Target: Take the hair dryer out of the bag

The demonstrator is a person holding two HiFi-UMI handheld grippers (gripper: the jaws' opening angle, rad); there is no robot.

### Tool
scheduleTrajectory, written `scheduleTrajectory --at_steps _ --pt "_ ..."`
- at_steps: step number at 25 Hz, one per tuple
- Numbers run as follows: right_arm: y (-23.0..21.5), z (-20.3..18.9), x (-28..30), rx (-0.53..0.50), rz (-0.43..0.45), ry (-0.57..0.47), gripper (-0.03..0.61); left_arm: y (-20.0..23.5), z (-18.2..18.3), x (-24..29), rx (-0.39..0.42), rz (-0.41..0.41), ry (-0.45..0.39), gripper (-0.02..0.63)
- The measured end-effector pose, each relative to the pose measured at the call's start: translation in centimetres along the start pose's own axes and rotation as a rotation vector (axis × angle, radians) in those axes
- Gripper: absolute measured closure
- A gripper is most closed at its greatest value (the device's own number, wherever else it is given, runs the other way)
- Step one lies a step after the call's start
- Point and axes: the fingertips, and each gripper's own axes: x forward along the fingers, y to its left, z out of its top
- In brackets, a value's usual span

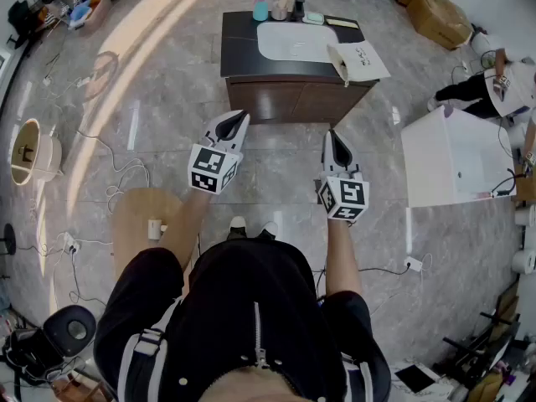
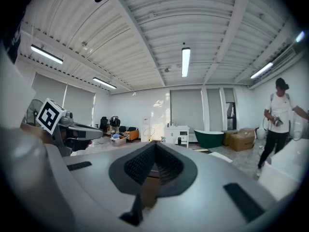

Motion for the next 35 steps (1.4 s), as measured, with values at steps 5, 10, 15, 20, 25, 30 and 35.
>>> scheduleTrajectory --at_steps 5,10,15,20,25,30,35 --pt "0.7 0.3 0.1 0.019 -0.006 -0.021 0.571 0.9 -0.2 -0.6 -0.007 -0.007 0.006 0.588" --pt "0.8 -0.2 -0.1 0.032 -0.015 -0.012 0.569 1.4 -0.8 -0.6 -0.015 -0.017 0.030 0.584" --pt "0.8 -0.6 0.0 0.022 -0.007 0.000 0.523 1.3 -0.8 -0.4 -0.034 -0.035 0.027 0.561" --pt "0.4 -1.4 0.0 0.025 -0.018 0.016 0.466 0.8 -1.4 -0.2 -0.054 -0.058 0.043 0.399" --pt "-0.7 -1.9 0.3 0.033 -0.024 0.033 0.341 0.1 -1.2 0.3 -0.077 -0.065 0.033 0.330" --pt "-2.2 -2.4 0.4 0.039 -0.032 0.041 0.299 -0.4 -0.8 1.1 -0.069 -0.053 0.013 0.330" --pt "-3.8 -3.0 0.3 0.047 -0.021 0.049 0.299 -1.4 -1.0 2.1 -0.067 -0.041 0.006 0.330"
